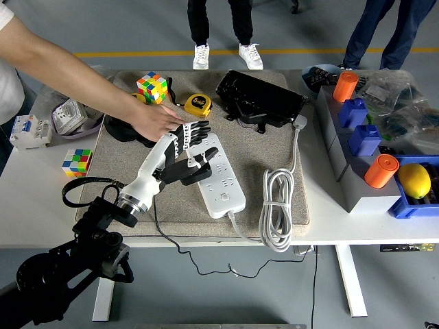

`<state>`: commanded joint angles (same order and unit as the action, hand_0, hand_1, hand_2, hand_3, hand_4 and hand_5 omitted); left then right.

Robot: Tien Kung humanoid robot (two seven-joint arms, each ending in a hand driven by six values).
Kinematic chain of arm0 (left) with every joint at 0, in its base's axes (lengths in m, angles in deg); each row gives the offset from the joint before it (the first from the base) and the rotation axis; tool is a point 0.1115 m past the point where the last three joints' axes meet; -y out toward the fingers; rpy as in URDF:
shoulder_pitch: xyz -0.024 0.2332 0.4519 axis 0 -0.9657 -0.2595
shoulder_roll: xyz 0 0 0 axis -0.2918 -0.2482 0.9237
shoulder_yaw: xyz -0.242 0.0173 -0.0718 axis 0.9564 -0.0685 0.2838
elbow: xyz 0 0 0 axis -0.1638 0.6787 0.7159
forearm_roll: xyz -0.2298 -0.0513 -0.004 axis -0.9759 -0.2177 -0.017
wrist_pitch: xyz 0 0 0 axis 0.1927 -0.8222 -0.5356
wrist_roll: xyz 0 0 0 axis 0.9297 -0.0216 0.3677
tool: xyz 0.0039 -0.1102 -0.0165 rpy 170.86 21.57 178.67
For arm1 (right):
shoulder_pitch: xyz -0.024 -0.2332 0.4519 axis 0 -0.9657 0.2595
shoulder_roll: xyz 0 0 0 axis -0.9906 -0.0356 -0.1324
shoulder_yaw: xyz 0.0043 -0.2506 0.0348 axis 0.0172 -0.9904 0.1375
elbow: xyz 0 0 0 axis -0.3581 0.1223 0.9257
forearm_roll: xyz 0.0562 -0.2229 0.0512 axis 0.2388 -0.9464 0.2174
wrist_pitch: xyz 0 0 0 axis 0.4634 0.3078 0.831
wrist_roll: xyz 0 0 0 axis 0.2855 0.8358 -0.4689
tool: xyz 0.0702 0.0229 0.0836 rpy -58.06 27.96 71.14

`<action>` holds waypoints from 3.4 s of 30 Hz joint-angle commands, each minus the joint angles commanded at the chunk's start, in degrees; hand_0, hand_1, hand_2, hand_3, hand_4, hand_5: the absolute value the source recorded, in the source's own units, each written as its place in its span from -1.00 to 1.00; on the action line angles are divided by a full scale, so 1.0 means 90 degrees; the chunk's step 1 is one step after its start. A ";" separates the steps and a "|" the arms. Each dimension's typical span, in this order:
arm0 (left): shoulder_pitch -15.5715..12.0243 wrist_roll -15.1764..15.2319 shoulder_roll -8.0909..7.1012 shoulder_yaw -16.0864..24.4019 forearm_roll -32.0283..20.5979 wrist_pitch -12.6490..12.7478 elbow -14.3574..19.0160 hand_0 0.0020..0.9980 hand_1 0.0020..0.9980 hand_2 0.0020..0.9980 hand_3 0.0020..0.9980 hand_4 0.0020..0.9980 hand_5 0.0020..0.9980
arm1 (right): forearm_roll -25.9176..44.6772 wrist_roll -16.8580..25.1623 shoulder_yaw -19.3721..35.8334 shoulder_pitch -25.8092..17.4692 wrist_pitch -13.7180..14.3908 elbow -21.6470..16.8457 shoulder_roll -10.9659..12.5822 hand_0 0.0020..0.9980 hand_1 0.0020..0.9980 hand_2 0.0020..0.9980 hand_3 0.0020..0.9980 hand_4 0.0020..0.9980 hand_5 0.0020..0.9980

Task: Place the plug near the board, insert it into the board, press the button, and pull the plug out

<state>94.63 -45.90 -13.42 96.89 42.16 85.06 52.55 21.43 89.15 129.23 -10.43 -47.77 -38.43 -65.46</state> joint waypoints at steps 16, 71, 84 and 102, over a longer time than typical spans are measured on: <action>-0.0003 -0.0249 -0.0076 0.0077 0.0321 -0.0098 0.0128 0.51 0.45 0.52 0.56 0.80 -0.14 | 0.0020 -0.0025 -0.0054 0.0002 0.0002 0.0024 0.0020 0.21 0.21 0.11 0.09 0.51 -0.53; 0.0343 -0.4885 -0.0261 -0.0190 0.3883 -0.3267 0.1092 -0.91 -0.92 -0.73 0.81 0.54 -1.00 | 0.0014 -0.0037 -0.0062 -0.0055 0.0017 0.0021 0.0034 0.20 0.21 0.11 0.09 0.50 -0.51; 0.0411 -0.4968 -0.0272 -0.0243 0.3906 -0.3343 0.1047 -0.91 -0.92 -0.73 0.79 0.55 -1.00 | -0.0019 -0.0029 -0.0016 -0.0046 0.0019 -0.0020 0.0045 0.20 0.21 0.11 0.09 0.51 -0.51; 0.0362 -0.4528 -0.0305 -0.0026 0.3635 -0.3087 0.1225 -0.91 -0.92 -0.72 0.78 0.55 -1.00 | -0.0020 -0.0019 -0.0013 -0.0049 0.0021 -0.0022 0.0041 0.20 0.21 0.11 0.09 0.51 -0.52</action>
<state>97.89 -86.65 -16.16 96.65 74.87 57.28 63.58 21.25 88.98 129.12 -10.87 -47.58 -38.64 -65.08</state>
